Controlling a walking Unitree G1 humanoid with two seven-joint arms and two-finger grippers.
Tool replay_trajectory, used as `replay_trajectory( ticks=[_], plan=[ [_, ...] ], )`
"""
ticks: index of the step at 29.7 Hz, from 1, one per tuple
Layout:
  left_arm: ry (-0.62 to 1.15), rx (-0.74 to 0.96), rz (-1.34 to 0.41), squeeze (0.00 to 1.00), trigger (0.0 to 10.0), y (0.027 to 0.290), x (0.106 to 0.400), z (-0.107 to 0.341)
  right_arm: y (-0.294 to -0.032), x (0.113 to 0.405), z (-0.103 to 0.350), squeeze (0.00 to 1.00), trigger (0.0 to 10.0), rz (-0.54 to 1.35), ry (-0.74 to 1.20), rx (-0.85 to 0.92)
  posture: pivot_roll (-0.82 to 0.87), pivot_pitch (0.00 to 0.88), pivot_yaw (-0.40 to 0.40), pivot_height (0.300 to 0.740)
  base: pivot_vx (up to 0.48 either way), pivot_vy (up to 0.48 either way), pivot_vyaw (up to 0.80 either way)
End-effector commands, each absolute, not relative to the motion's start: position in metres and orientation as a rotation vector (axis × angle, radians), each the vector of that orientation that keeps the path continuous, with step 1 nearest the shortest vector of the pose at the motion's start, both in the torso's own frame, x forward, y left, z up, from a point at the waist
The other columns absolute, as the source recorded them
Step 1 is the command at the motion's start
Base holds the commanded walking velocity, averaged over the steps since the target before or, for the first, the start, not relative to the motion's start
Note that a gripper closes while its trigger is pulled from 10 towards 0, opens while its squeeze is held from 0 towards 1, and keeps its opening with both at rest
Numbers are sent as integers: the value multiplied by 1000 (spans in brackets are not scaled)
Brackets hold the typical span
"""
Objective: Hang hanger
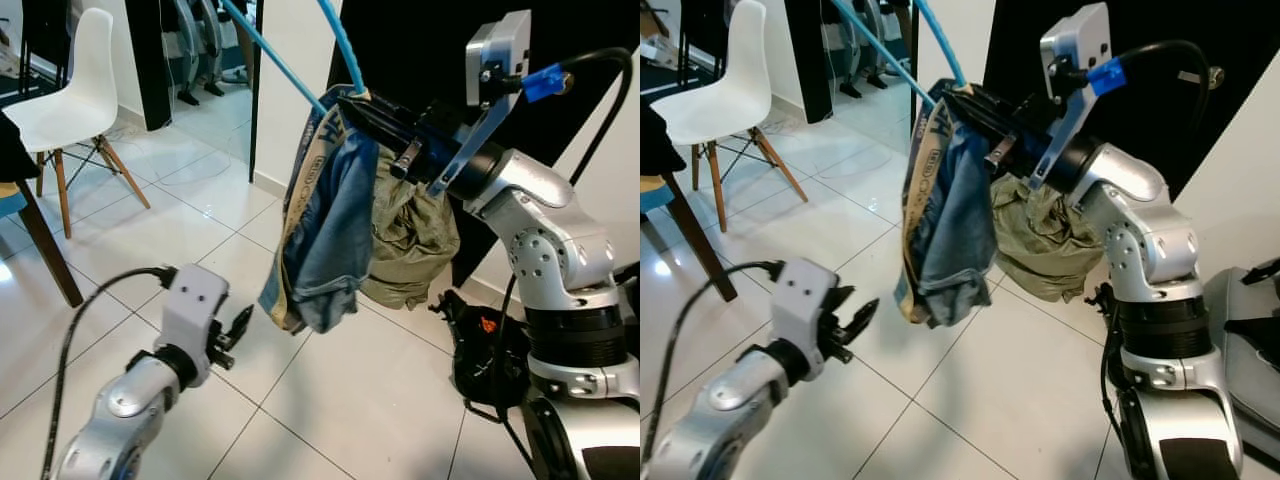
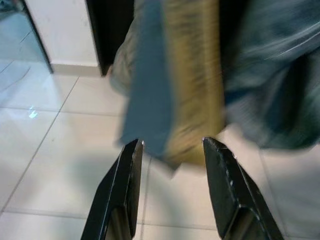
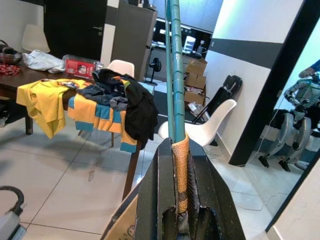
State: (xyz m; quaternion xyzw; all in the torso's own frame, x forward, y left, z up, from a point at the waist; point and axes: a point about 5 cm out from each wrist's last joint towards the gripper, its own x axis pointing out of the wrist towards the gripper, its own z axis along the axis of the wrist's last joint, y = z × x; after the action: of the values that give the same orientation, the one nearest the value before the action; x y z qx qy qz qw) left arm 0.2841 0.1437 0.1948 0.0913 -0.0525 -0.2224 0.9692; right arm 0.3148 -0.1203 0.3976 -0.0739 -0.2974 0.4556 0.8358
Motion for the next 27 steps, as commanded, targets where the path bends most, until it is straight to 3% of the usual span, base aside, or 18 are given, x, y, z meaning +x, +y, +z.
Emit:
replay_trajectory(
  ticks=[1,9,19,27],
  plan=[
    [-89,174,-492,0,10000,129,286,188,-120,311,405,0,10000,967,-674,-165,-106,192,-144,740,0,0,0],
    [-104,159,-523,0,10000,118,284,191,-117,310,407,0,10000,979,-680,-170,-103,192,-148,740,0,0,0],
    [-53,242,-217,0,10000,158,308,179,-111,306,414,0,10000,1022,-702,-148,-114,192,-152,740,0,0,0],
    [-88,226,-168,0,10000,164,321,184,-110,301,419,0,10000,1041,-717,-142,-124,188,-151,740,0,0,0]
  ],
)
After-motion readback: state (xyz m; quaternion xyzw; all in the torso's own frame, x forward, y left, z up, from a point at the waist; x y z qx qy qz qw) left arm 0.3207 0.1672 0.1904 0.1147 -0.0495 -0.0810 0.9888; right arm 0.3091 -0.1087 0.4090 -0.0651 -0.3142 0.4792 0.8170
